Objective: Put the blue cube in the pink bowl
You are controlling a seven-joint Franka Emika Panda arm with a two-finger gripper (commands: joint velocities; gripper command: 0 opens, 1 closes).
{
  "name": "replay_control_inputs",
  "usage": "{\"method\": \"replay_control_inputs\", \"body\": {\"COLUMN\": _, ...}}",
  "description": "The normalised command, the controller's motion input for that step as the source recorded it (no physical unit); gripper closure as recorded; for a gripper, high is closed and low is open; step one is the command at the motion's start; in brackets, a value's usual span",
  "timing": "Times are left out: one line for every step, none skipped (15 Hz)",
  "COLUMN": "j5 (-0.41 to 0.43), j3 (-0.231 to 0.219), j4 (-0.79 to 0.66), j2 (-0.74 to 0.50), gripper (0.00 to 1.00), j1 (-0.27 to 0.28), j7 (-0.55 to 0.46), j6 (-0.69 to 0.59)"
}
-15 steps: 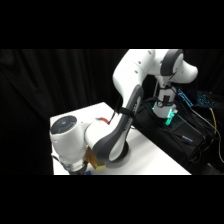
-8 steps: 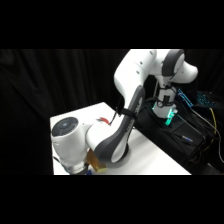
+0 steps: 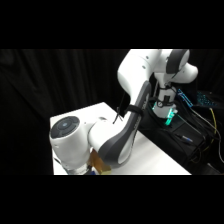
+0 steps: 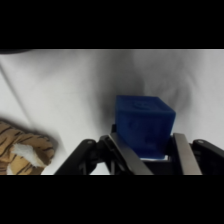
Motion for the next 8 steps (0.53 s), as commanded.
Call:
{"method": "replay_control_inputs", "body": {"j5": -0.074, "j3": -0.076, "j4": -0.4, "j2": -0.52, "gripper": 0.67, "j1": 0.09, "j7": 0.08, "j6": -0.24}}
{"method": "replay_control_inputs", "body": {"j5": -0.082, "j3": -0.068, "j4": -0.43, "j2": -0.57, "gripper": 0.67, "j1": 0.066, "j7": 0.06, "j6": -0.23}}
{"method": "replay_control_inputs", "body": {"j5": -0.083, "j3": -0.057, "j4": -0.45, "j2": -0.59, "gripper": 0.67, "j1": 0.042, "j7": 0.04, "j6": -0.22}}
{"method": "replay_control_inputs", "body": {"j5": -0.086, "j3": -0.05, "j4": -0.45, "j2": -0.59, "gripper": 0.67, "j1": 0.027, "j7": 0.04, "j6": -0.21}}
{"method": "replay_control_inputs", "body": {"j5": -0.08, "j3": -0.031, "j4": -0.47, "j2": -0.61, "gripper": 0.67, "j1": 0.002, "j7": 0.02, "j6": -0.19}}
{"method": "replay_control_inputs", "body": {"j5": -0.095, "j3": -0.029, "j4": -0.49, "j2": -0.61, "gripper": 0.67, "j1": -0.005, "j7": 0.02, "j6": -0.18}}
{"method": "replay_control_inputs", "body": {"j5": -0.094, "j3": -0.01, "j4": -0.51, "j2": -0.59, "gripper": 0.67, "j1": -0.022, "j7": 0.01, "j6": -0.14}}
{"method": "replay_control_inputs", "body": {"j5": -0.092, "j3": 0.008, "j4": -0.53, "j2": -0.58, "gripper": 0.67, "j1": -0.036, "j7": 0.0, "j6": -0.1}}
